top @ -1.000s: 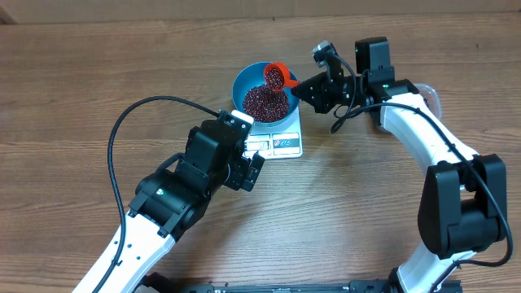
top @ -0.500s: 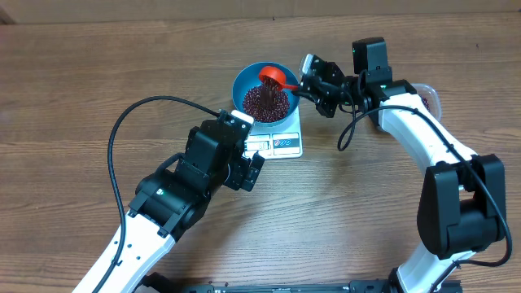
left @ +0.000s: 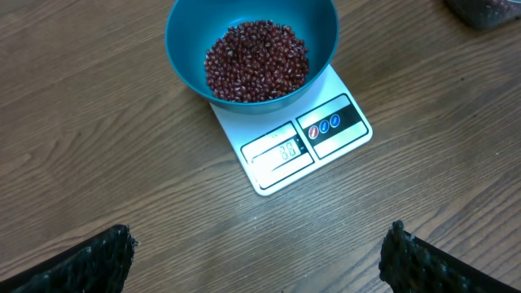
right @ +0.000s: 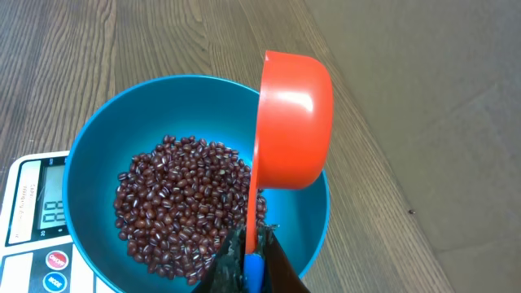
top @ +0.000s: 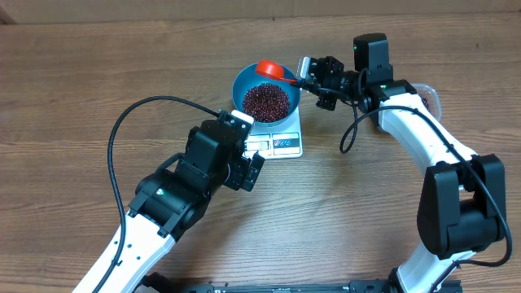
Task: Scoop item into bowl and weigh 150g on scale
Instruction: 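Tilt the scoop to pour beans into the blue bowl, then move the empty scoop right back to the bean tub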
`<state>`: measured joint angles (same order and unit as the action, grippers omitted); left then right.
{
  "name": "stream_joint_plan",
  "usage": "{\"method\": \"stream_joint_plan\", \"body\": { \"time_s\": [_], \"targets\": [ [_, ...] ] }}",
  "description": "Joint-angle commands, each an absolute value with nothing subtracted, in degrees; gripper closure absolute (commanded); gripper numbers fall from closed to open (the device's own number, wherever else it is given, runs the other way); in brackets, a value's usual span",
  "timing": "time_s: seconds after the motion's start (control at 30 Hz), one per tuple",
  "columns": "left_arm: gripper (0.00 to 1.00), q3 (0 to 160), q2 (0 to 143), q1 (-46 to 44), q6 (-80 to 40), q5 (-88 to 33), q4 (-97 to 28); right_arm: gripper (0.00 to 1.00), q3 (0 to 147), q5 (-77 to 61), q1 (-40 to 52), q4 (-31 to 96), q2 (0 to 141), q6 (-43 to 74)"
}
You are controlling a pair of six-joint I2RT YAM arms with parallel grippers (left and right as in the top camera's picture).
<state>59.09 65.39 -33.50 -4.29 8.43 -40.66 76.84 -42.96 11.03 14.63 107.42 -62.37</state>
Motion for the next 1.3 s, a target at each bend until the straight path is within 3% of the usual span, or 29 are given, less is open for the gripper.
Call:
{"method": "stream_joint_plan", "body": {
  "time_s": [0.0,0.17,0.37,0.67,1.0,1.27],
  "targets": [
    [0.01,59.02,65.60,-33.34,-4.49,8.97,-40.47,0.96,77.47,-42.83,11.25,14.48,107.18,-58.96],
    [0.01,59.02,65.60,-33.34,-4.49,8.97,-40.49,0.96,77.76,-38.59,11.25,14.94,104.62,-48.77],
    [0.01,59.02,65.60,-33.34,-4.49,8.97,-40.47,0.96,77.76,-36.77,11.25,19.46,98.06,-47.77],
    [0.00,59.02,65.60,-33.34,-4.49,8.97,-40.47,0.96,77.76,-13.82,11.22,31.29,89.67,-47.59],
    [0.00,59.02,65.60,-33.34,-4.49,8.97,-40.49,0.96,77.76,8.86,10.85,36.29,88.71,-26.87],
    [0.01,59.02,65.60,-33.34,-4.49,8.97,-40.47,0.96,77.76,15.49,6.52,42.28,88.71,-10.17]
  ]
}}
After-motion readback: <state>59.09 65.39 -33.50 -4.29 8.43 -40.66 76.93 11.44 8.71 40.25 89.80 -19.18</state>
